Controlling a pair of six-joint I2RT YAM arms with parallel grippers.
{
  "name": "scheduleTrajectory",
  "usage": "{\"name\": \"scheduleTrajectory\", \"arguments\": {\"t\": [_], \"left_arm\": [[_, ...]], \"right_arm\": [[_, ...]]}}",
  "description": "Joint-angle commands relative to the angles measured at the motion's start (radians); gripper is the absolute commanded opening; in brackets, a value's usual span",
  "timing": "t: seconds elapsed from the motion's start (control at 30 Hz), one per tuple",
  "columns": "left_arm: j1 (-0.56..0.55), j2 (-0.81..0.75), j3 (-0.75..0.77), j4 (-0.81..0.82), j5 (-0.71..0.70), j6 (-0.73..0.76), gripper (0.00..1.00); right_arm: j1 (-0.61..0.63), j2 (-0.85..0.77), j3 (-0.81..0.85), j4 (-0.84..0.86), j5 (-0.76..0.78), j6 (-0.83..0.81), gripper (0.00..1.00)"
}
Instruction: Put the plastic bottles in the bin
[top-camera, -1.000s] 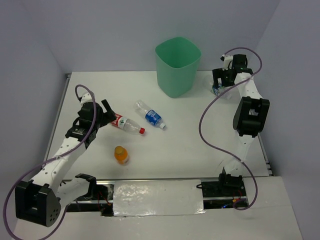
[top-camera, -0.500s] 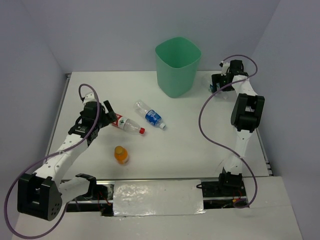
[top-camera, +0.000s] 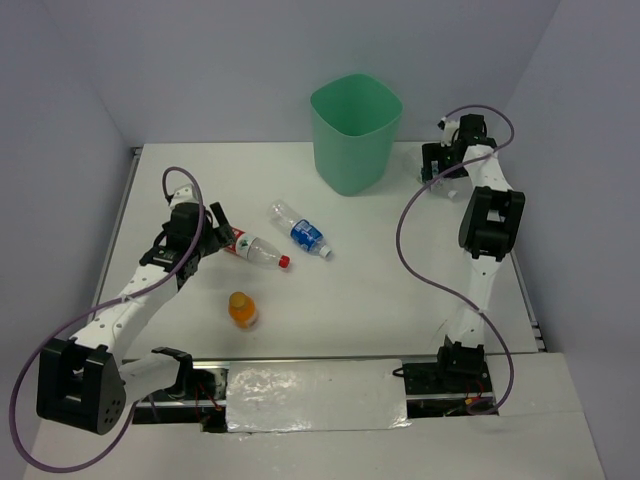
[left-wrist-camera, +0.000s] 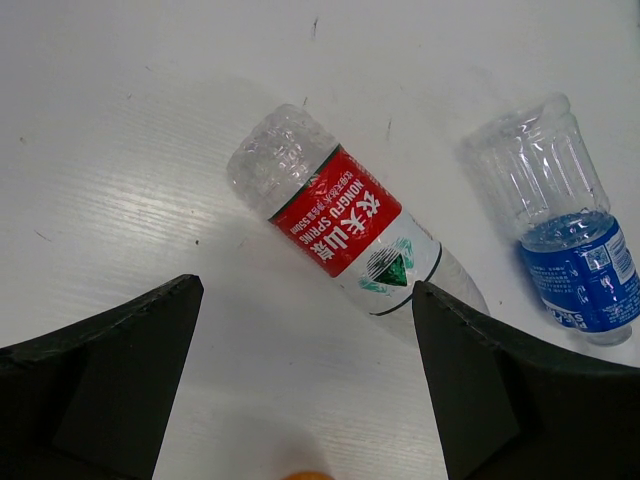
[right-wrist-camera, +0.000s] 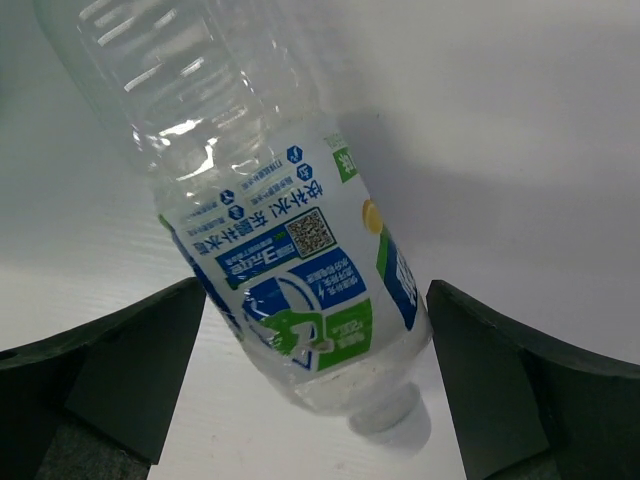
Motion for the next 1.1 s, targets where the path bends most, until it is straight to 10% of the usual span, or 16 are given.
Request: {"name": "scheduleTrajectory", "arguments": {"t": [0.0, 0.13, 0.27, 0.5, 0.8, 1.07], "left_arm": [[0.005, -0.002, 0.027, 0.041, 0.009, 0.02, 0.99], [0.005, -0.002, 0.026, 0.038, 0.006, 0.022, 0.99], [0.005, -0.003, 0.031, 0.026, 0.002, 0.025, 0.99], [0.005, -0.043, 0.023, 0.014, 0.0, 0.019, 0.99], [0.005, -0.146, -0.023, 0.024, 0.017, 0.022, 0.99], [0.005, -0.178, -0.052, 0.032, 0.003, 0.013, 0.99]], "right_arm": [[0.012, 0.037, 0.058, -0.078, -0.007, 0.001, 1.0], [0.023, 0.043, 0.065, -0.079, -0.007, 0.004, 0.95], [0.026, 0.025, 0.042, -0.059, -0.015, 0.006, 0.59], [0.025, -0.12, 0.002, -0.007, -0.047, 0.088, 0.4], [0.051, -0.556, -0.194, 0.161, -0.102, 0.262, 0.41], [0.282, -0.538, 0.066, 0.054, 0.057, 0.211, 0.51]]}}
